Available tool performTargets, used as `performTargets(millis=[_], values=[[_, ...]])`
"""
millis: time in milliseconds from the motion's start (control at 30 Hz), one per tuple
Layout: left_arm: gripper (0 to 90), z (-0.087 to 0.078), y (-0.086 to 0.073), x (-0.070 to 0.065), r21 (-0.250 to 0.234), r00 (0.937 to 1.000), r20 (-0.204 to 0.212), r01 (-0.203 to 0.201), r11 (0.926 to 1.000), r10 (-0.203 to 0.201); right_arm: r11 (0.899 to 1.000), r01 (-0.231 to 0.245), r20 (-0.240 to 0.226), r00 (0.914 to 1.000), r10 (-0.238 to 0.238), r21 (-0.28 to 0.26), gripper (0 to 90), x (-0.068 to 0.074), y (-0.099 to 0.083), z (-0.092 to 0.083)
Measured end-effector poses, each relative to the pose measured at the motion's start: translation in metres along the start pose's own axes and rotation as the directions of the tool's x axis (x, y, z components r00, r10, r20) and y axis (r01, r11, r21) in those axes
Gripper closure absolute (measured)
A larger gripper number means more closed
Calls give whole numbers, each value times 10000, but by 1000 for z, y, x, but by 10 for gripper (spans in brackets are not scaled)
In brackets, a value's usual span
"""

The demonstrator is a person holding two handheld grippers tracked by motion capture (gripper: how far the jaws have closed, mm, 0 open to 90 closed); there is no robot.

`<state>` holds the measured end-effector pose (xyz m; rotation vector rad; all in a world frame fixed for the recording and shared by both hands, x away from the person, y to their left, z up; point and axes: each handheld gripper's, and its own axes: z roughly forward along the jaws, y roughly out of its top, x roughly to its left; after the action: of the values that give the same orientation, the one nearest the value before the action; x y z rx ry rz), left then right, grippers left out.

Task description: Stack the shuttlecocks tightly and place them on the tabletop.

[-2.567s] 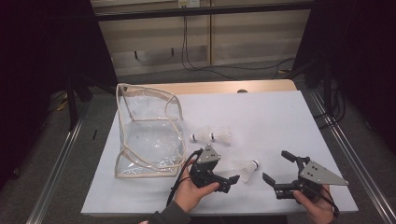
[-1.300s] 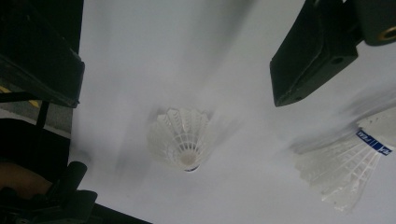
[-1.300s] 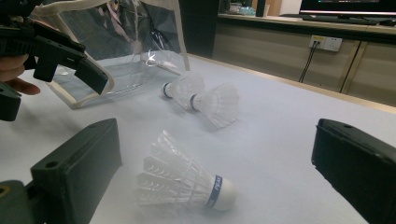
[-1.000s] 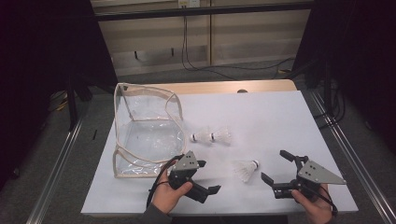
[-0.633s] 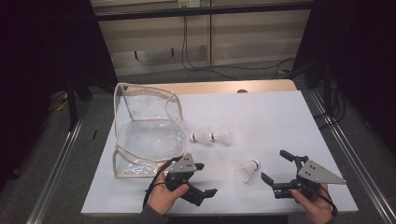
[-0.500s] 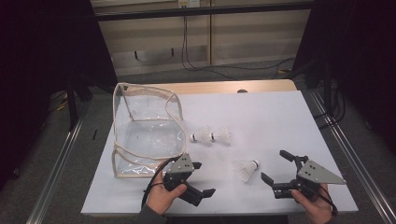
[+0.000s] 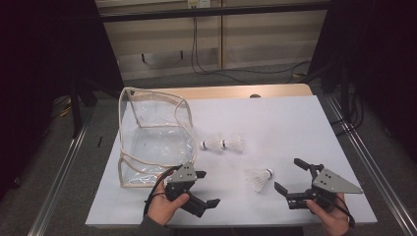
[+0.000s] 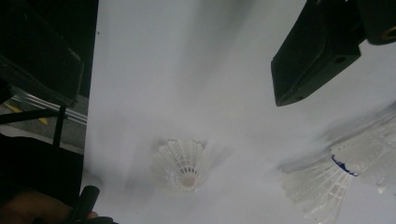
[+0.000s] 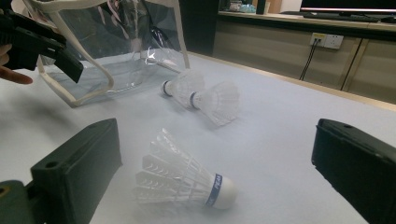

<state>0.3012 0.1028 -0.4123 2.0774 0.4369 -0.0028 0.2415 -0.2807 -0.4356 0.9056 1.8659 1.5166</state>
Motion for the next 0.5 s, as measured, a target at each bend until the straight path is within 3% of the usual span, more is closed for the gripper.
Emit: performTargets(millis=[367,500], values=[[48,-15,-10,6,0,9999,-144,56,10000,-56,10000,-16,-53,10000,16,-2,8,1,0,0],[53,-19,-12,7,91,10000,19,-52,9999,52,10000,1,-62,10000,-1,1,8,1,0,1]])
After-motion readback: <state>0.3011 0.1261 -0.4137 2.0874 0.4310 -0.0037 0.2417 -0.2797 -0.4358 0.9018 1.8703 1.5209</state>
